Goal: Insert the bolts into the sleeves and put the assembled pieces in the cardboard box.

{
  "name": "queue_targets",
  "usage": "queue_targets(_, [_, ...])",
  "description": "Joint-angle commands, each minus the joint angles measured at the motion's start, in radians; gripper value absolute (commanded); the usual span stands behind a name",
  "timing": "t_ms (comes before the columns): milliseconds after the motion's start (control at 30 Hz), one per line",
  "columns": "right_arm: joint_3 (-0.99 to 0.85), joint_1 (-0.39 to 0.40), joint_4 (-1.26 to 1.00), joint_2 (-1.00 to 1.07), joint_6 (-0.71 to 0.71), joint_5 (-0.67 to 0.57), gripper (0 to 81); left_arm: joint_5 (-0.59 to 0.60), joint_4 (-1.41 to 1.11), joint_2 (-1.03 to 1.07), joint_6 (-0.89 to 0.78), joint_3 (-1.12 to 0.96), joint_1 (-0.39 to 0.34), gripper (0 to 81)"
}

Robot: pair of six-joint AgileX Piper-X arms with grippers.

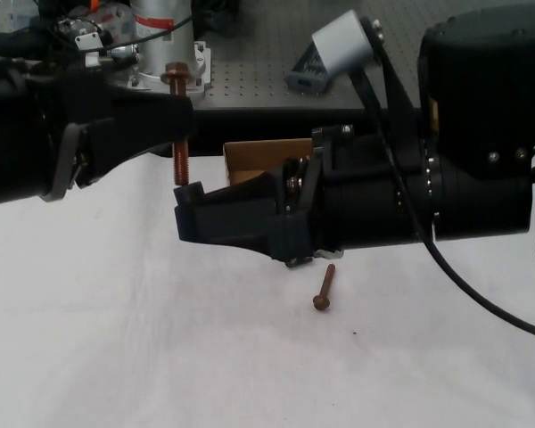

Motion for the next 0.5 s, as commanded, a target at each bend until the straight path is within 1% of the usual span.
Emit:
queue_targets(0, [-0.01, -0.006, -0.068, 0.001, 0.012, 0.009, 2.8, 0.01, -0.006, -0.008, -0.021, -0.004, 0.001, 0.6])
queue_targets(467, [-0.01, -0.017, -0.079, 0.001, 0.031, 0.007, 2.8, 0.01, -0.006, -0.008, -0.021, -0.004, 0.001, 0.6])
